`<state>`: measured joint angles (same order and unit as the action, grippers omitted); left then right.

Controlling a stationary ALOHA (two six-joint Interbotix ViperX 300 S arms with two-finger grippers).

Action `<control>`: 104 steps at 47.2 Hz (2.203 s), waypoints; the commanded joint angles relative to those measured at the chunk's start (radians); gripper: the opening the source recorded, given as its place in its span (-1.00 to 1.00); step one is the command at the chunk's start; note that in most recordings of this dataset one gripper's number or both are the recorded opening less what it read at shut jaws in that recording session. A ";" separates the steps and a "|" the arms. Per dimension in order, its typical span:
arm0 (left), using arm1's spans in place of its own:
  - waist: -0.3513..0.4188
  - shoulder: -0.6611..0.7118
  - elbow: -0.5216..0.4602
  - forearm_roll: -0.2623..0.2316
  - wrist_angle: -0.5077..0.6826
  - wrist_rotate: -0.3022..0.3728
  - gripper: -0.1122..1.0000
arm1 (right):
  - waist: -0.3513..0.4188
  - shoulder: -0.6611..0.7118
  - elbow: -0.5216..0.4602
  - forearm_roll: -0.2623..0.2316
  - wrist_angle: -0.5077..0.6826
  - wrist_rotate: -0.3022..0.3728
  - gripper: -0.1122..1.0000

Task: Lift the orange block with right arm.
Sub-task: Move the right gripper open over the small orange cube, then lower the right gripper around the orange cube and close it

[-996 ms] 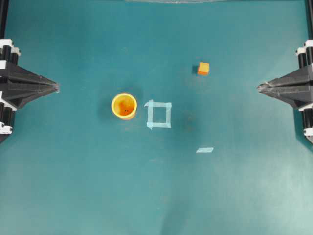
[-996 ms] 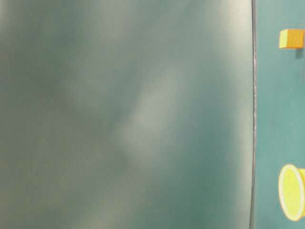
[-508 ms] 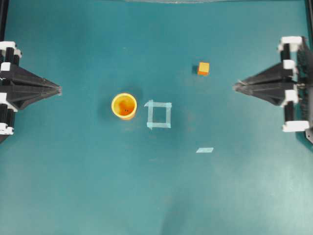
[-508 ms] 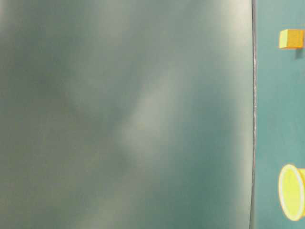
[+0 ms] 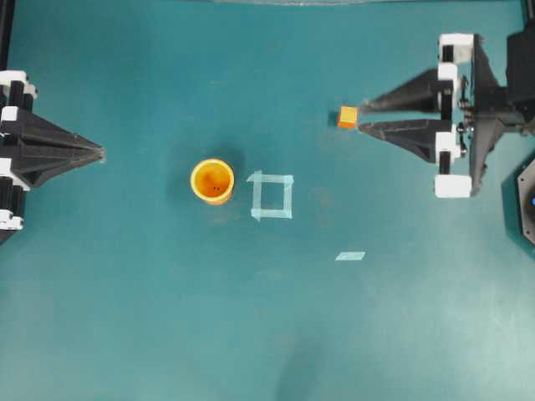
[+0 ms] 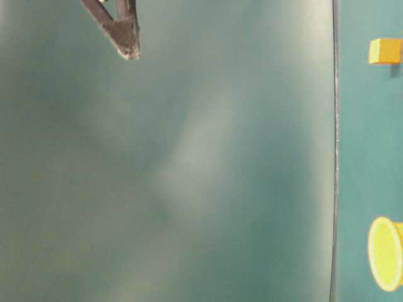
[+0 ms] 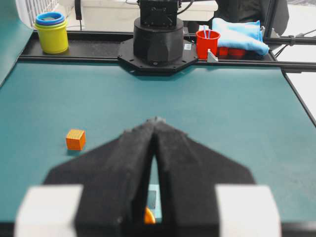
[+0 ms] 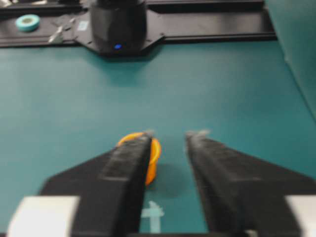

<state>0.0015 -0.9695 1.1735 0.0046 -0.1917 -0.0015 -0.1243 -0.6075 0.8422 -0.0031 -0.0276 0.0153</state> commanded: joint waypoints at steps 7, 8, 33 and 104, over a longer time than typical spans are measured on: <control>0.002 0.003 -0.031 0.002 -0.005 -0.002 -0.78 | -0.041 0.023 -0.071 0.000 0.023 0.002 0.17; 0.002 0.005 -0.029 0.002 -0.005 -0.002 -0.78 | -0.046 0.025 -0.075 0.000 0.029 0.002 0.17; -0.006 0.005 -0.034 0.002 -0.008 -0.003 -0.78 | -0.160 0.173 -0.273 0.002 0.321 0.163 0.42; -0.006 0.011 -0.034 0.002 -0.009 -0.002 -0.78 | -0.238 0.580 -0.330 -0.115 0.687 0.316 0.43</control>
<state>-0.0031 -0.9679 1.1704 0.0046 -0.1933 -0.0031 -0.3590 -0.0138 0.5062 -0.1212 0.6888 0.3298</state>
